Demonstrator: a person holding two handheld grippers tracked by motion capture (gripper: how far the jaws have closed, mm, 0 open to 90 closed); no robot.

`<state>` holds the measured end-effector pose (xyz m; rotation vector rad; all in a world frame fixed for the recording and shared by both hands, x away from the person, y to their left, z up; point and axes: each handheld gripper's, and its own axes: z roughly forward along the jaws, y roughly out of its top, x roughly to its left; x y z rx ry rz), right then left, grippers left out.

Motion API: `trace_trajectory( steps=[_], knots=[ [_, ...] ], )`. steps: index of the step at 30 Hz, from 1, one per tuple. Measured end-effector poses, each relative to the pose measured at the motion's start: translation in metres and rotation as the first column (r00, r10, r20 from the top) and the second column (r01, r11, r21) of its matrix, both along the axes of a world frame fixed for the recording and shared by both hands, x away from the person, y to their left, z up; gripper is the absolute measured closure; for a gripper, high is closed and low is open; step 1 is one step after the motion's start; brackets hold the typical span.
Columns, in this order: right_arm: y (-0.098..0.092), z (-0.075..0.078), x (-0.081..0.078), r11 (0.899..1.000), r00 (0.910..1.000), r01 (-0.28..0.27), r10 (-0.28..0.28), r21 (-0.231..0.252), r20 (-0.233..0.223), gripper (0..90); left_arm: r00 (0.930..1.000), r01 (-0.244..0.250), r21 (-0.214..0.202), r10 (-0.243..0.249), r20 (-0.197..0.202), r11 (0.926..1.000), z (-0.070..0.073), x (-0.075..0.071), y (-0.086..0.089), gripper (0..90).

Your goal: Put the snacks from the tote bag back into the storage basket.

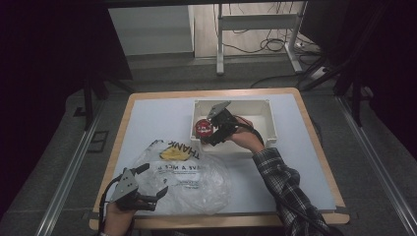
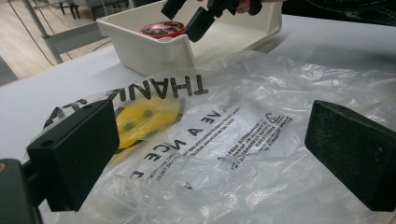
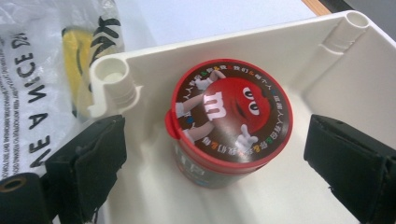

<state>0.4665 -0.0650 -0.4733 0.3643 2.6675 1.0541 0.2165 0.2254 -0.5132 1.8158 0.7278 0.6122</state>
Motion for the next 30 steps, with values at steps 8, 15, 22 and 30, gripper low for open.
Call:
trace_trajectory(
  steps=[8,15,22,30],
  knots=[
    [-0.004,0.0,-0.009,1.0,0.9999,-0.01,0.01,0.03,0.005,6.1,1.0,-0.001,0.002,0.001,-0.001,1.0,0.0,0.0,0.0,2.9],
    [-0.006,0.002,-0.017,0.999,0.9995,-0.029,0.028,0.043,0.015,6.1,1.0,-0.002,0.002,0.002,-0.001,1.0,0.0,0.0,0.0,2.9],
    [-0.009,0.003,-0.025,0.998,0.9992,-0.037,0.036,0.055,0.018,6.1,1.0,-0.003,0.0,0.003,-0.003,1.0,0.0,0.0,0.0,2.9],
    [-0.015,-0.002,-0.031,0.997,0.9994,-0.033,0.033,0.067,-0.008,5.5,1.0,-0.005,0.001,0.005,-0.002,1.0,0.0,0.0,0.0,2.9]
  ],
)
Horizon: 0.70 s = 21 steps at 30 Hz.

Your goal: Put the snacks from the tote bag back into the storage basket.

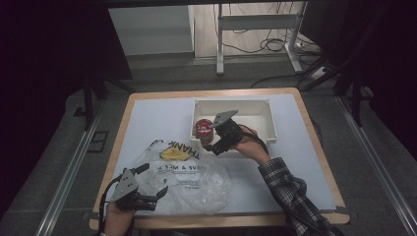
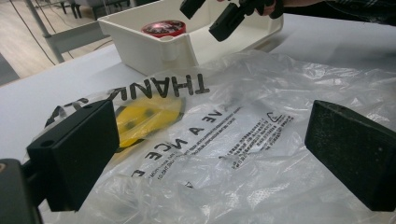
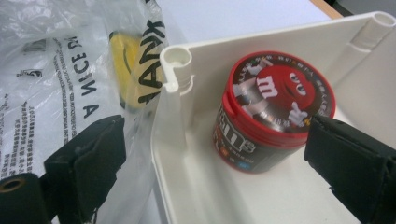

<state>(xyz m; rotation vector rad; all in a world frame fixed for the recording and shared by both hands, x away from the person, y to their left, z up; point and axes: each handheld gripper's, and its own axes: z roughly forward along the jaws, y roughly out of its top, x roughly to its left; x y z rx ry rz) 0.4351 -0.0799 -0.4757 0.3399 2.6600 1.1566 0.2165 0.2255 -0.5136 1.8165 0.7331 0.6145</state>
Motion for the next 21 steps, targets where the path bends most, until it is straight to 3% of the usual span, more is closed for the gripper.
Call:
trace_trajectory(
  steps=[7,21],
  knots=[
    [-0.005,0.0,-0.004,1.0,0.9997,0.007,-0.006,0.02,-0.023,3.8,1.0,0.001,-0.005,-0.001,0.001,1.0,0.0,0.0,0.001,2.9],
    [-0.016,0.003,-0.014,0.999,1.0,0.008,-0.008,0.047,-0.002,3.7,0.9999,0.011,-0.011,-0.011,-0.001,0.9999,0.0,0.0,0.001,2.9]
  ],
)
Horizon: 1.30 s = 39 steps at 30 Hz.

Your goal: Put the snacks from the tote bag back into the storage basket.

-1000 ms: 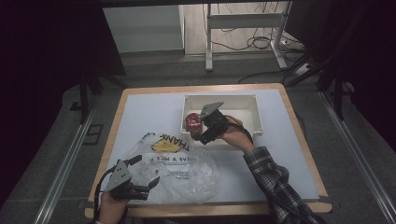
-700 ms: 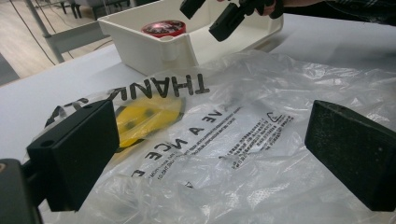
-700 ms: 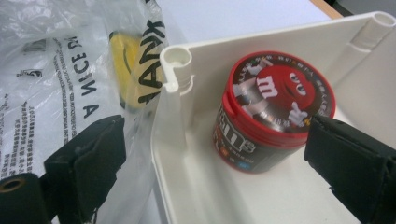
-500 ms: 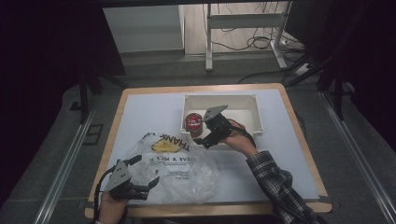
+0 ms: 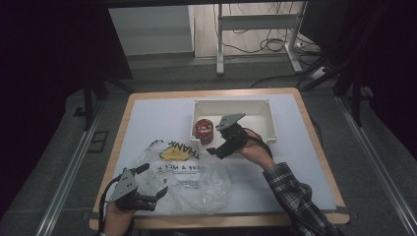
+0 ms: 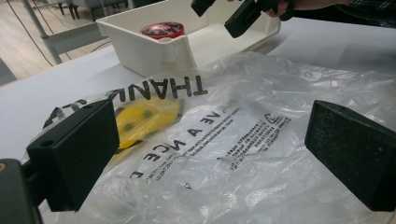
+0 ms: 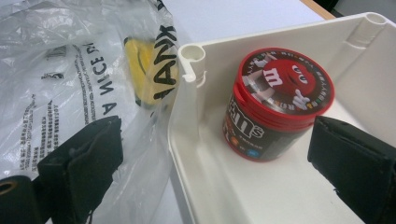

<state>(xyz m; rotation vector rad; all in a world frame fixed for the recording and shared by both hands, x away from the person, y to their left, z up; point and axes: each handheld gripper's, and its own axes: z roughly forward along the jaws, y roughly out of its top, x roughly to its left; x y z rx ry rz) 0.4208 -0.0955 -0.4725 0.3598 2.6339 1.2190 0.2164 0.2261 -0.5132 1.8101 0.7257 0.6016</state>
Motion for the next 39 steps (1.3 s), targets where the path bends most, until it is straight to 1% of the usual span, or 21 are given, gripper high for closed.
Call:
trace_trajectory(
  steps=[6,13,19,27,32,36,39],
  knots=[
    [-0.008,0.002,-0.003,1.0,0.9998,0.019,-0.019,0.019,0.012,3.6,1.0,0.007,-0.001,-0.007,-0.002,1.0,0.0,0.0,-0.001,2.8],
    [-0.017,0.001,-0.008,0.999,0.9994,0.035,-0.035,0.038,0.007,3.6,0.9999,0.011,0.0,-0.011,-0.002,0.9999,0.0,0.0,-0.001,2.7],
    [-0.022,0.0,-0.012,0.997,0.999,0.042,-0.041,0.061,-0.016,3.5,0.9999,0.011,0.0,-0.011,-0.001,0.9999,0.0,0.0,-0.001,2.7],
    [-0.024,-0.002,-0.02,0.997,0.9989,0.04,-0.039,0.059,-0.025,3.5,1.0,0.009,-0.005,-0.009,0.001,1.0,0.0,0.0,-0.001,2.7],
    [-0.029,-0.001,-0.027,0.997,0.9986,0.044,-0.041,0.069,-0.034,3.4,1.0,0.008,-0.004,-0.008,0.002,1.0,0.0,0.0,-0.001,2.7],
    [-0.037,-0.002,-0.033,0.995,0.9973,0.059,-0.056,0.085,-0.048,3.1,1.0,0.007,-0.005,-0.007,0.005,1.0,0.001,0.0,-0.001,2.7],
    [-0.043,-0.001,-0.037,0.992,0.9965,0.068,-0.062,0.108,-0.056,2.2,1.0,0.007,-0.005,-0.007,0.005,1.0,0.001,0.0,-0.001,2.6]
  ],
)
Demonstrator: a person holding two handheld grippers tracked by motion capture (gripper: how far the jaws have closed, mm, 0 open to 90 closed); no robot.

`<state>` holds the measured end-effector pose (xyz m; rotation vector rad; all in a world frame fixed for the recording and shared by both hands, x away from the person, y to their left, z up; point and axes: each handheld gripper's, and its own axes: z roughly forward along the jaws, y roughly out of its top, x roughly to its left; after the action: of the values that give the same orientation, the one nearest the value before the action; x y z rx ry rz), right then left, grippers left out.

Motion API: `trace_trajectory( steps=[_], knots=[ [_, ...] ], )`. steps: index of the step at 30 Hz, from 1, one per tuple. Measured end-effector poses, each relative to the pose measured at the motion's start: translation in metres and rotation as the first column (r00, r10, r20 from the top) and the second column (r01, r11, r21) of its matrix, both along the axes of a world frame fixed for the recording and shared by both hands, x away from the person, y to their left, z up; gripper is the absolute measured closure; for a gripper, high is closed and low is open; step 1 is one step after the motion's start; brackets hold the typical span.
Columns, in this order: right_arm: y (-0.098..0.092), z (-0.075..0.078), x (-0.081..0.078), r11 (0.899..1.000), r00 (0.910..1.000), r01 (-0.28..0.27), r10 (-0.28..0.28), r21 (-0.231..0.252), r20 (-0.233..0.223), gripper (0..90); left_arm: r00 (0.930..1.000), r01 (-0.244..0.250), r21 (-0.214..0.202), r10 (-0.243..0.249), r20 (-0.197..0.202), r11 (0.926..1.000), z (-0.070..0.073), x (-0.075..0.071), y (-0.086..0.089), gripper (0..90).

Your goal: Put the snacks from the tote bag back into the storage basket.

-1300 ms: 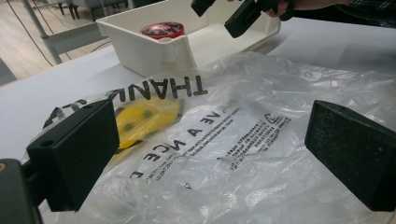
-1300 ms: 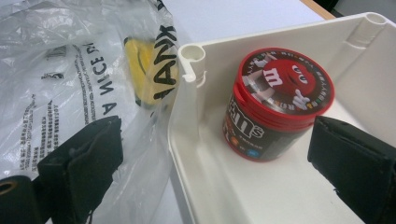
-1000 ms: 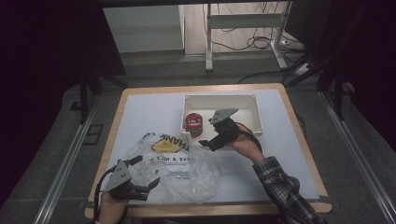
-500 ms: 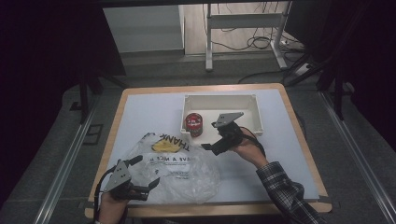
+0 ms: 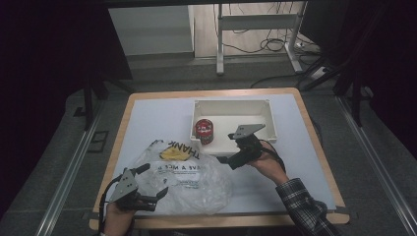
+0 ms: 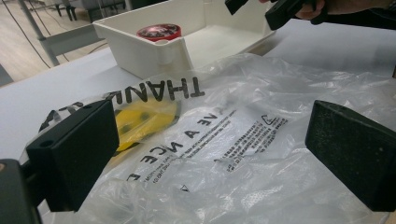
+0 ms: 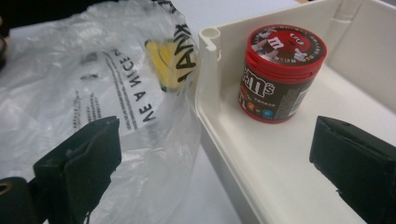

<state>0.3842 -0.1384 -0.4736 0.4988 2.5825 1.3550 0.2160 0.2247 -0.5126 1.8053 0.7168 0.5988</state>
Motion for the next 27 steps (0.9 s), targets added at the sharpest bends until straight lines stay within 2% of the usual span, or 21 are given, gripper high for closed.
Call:
trace_trajectory(
  steps=[6,18,27],
  knots=[
    [-0.01,0.006,-0.009,0.998,0.9999,0.008,-0.008,0.058,0.007,1.0,1.0,0.0,0.001,0.0,-0.001,1.0,0.0,0.0,0.0,2.6],
    [-0.023,0.002,-0.022,0.999,0.999,0.033,-0.034,0.042,0.029,1.0,1.0,0.001,0.001,-0.001,-0.001,1.0,0.0,0.0,-0.001,2.6],
    [-0.035,-0.002,-0.032,0.996,0.9981,0.05,-0.052,0.07,0.032,1.0,1.0,0.001,0.001,-0.001,-0.001,1.0,0.0,0.0,0.0,2.6]
  ],
)
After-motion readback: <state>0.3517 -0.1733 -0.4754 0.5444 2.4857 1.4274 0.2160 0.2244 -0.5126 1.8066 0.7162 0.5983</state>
